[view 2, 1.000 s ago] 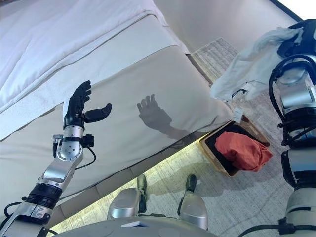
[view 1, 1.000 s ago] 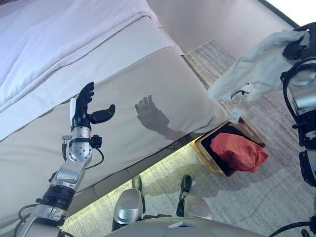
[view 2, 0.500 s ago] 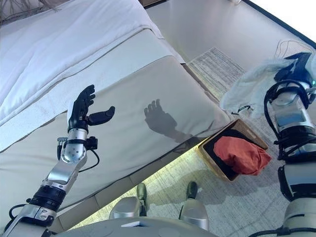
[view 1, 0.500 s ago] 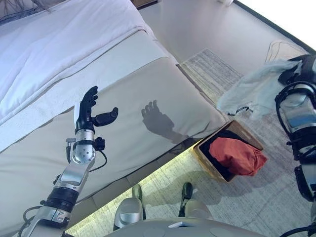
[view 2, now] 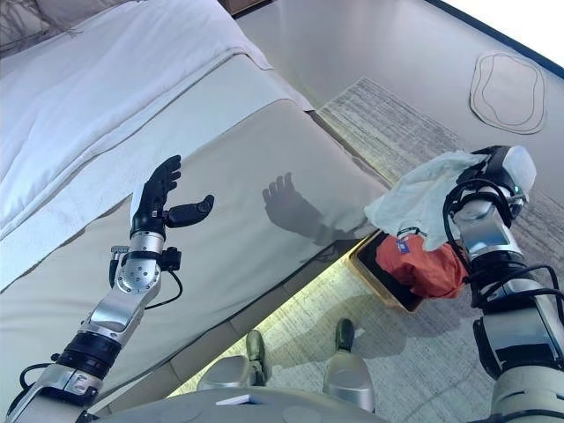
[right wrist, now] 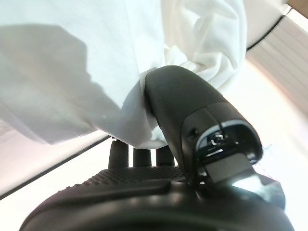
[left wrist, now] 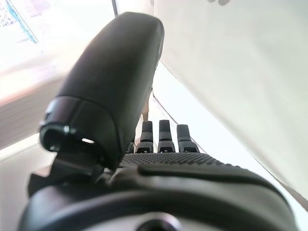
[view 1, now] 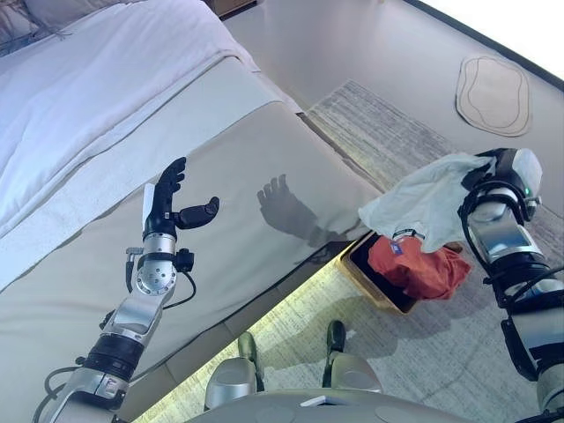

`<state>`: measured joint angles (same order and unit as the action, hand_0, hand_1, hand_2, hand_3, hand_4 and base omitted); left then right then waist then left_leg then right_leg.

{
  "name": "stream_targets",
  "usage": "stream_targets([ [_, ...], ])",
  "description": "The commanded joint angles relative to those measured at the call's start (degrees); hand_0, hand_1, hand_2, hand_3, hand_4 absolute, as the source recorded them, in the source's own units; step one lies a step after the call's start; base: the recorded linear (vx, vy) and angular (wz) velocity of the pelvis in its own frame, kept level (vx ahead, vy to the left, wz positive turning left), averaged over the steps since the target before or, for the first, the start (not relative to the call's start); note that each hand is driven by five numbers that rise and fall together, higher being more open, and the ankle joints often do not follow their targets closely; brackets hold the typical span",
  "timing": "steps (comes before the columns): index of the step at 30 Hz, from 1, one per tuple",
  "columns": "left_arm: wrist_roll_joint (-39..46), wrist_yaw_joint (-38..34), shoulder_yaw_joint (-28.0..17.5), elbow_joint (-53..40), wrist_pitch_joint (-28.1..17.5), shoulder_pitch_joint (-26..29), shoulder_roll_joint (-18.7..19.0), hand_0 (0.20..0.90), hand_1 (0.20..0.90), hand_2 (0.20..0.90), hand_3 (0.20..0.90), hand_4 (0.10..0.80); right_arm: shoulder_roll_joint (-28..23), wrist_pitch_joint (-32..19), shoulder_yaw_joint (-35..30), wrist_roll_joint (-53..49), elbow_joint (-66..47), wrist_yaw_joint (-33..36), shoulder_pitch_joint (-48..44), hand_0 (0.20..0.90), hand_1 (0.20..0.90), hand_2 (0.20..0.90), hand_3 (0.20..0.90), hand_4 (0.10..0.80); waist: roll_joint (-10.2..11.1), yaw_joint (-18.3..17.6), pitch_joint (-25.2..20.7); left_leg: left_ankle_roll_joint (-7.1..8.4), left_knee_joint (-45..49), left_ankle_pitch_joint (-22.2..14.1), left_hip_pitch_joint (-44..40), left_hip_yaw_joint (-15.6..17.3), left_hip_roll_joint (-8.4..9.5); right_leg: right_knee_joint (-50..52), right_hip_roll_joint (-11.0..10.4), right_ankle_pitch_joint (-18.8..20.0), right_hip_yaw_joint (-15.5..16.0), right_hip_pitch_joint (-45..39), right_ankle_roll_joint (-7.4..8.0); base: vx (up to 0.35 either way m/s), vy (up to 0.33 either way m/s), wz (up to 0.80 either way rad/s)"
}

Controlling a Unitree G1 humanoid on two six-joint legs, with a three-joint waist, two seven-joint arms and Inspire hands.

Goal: Pick up the clothes from the bed and place them into the basket

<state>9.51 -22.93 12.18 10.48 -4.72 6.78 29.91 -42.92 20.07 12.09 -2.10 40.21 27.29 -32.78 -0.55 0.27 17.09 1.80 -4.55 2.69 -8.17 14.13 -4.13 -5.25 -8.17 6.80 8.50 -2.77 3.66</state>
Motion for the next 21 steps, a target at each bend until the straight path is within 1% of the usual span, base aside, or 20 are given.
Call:
stream_targets([
  [1, -2.81, -0.86, 1.17, -2.3, -3.45, 3.89, 1.97, 0.9, 0.9, 0.9, 0.9, 0.8, -4.54, -0.6, 1.24, 3.58, -1.28, 3.72, -4.18, 0.3, 0.3, 0.3, 0.2, 0.1, -1.18, -0.45, -3.72, 2.4, -0.45, -1.64, 2.16, -5.71, -3.26, 0.77, -0.83, -1.96, -1.55, -0.24, 1.97, -0.021, -0.011, -0.05],
  [6, -2.81, -0.46, 1.18, -2.87, -3.36, 3.68, 1.96, 0.9, 0.9, 0.9, 0.9, 0.8, -4.37, -0.23, 1.4, 2.98, 1.82, 2.23, -2.44, 0.3, 0.3, 0.3, 0.2, 0.1, -1.73, -0.73, -3.63, 2.56, -0.45, -1.58, 1.93, -5.16, -3.37, 0.59, -0.81, -1.92, -1.9, -0.31, 1.86, 0.0, -0.006, -0.02],
  [11, -2.09, 0.01, 1.93, -2.35, -4.08, 4.36, 1.74, 0.9, 0.9, 0.9, 0.9, 0.8, -4.24, -3.77, 2.44, 4.6, 7.49, -0.55, -3.99, 0.3, 0.3, 0.3, 0.2, 0.1, -3.0, -0.58, -3.28, 2.76, -0.45, -1.41, 1.86, -5.1, -3.28, 0.72, -0.97, -2.06, -1.96, -0.2, 1.7, 0.0, 0.0, 0.0],
  [12, -1.89, 0.07, 2.07, -2.4, -4.3, 4.43, 1.72, 0.9, 0.9, 0.9, 0.9, 0.8, -4.45, -4.41, 2.89, 4.99, 8.13, -0.71, -4.41, 0.356, 0.356, 0.356, 0.266, 0.166, -3.27, -0.55, -3.2, 2.78, -0.45, -1.36, 1.88, -5.06, -3.23, 0.69, -1.03, -2.07, -1.99, -0.18, 1.66, 0.0, 0.0, 0.0],
  [13, -1.85, 0.08, 2.14, -2.55, -4.27, 4.43, 1.62, 0.9, 0.9, 0.9, 0.9, 0.8, -4.5, -4.77, 3.08, 5.08, 8.39, -0.73, -4.52, 0.371, 0.371, 0.371, 0.282, 0.182, -3.41, -0.55, -3.17, 2.79, -0.45, -1.34, 1.88, -5.04, -3.22, 0.71, -1.09, -2.09, -1.97, -0.18, 1.66, 0.0, 0.0, 0.0],
  [14, -1.87, 0.1, 2.29, -2.79, -4.32, 4.4, 1.42, 0.9, 0.9, 0.9, 0.9, 0.8, -4.62, -5.43, 3.39, 5.44, 8.81, -0.55, -4.67, 0.441, 0.441, 0.441, 0.365, 0.265, -3.68, -0.53, -3.1, 2.82, -0.45, -1.3, 1.9, -5.01, -3.19, 0.71, -1.2, -2.13, -1.92, -0.2, 1.67, 0.0, 0.0, 0.0],
  [15, -1.97, 0.06, 2.42, -2.75, -4.51, 4.36, 1.23, 0.9, 0.9, 0.9, 0.9, 0.8, -4.74, -6.04, 3.51, 5.26, 9.11, -0.18, -4.79, 0.538, 0.538, 0.538, 0.477, 0.377, -3.85, -0.5, -3.07, 2.85, -0.45, -1.26, 1.92, -5.03, -3.16, 0.67, -1.23, -2.14, -1.92, -0.24, 1.65, 0.0, 0.0, 0.0],
  [16, -1.98, 0.05, 2.58, -2.72, -4.57, 4.35, 1.05, 0.9, 0.9, 0.9, 0.9, 0.8, -4.82, -6.24, 3.47, 5.33, 9.55, 0.01, -4.91, 0.691, 0.691, 0.691, 0.656, 0.556, -4.09, -0.48, -3.08, 2.88, -0.45, -1.23, 1.94, -5.06, -3.1, 0.63, -1.28, -2.17, -1.89, -0.27, 1.64, 0.0, 0.0, 0.0],
  [17, -1.73, -0.11, 2.86, -2.47, -4.74, 4.4, 0.94, 0.9, 0.9, 0.9, 0.9, 0.8, -4.87, -6.81, 3.18, 5.36, 10.34, 0.11, -4.93, 0.9, 0.9, 0.9, 0.9, 0.8, -4.39, -0.47, -3.08, 2.92, -0.45, -1.21, 1.98, -5.1, -3.04, 0.6, -1.34, -2.21, -1.82, -0.28, 1.65, 0.0, 0.0, 0.0],
  [21, -1.25, -0.66, 3.39, -1.97, -4.89, 4.39, 0.67, 0.9, 0.9, 0.9, 0.9, 0.8, -5.16, -7.91, 3.42, 7.21, 12.07, -0.52, -5.08, 0.9, 0.9, 0.9, 0.9, 0.8, -5.02, -0.44, -2.91, 2.89, -0.45, -1.22, 2.07, -5.27, -2.82, 0.67, -1.52, -2.38, -1.76, -0.22, 1.65, 0.0, 0.0, 0.0],
])
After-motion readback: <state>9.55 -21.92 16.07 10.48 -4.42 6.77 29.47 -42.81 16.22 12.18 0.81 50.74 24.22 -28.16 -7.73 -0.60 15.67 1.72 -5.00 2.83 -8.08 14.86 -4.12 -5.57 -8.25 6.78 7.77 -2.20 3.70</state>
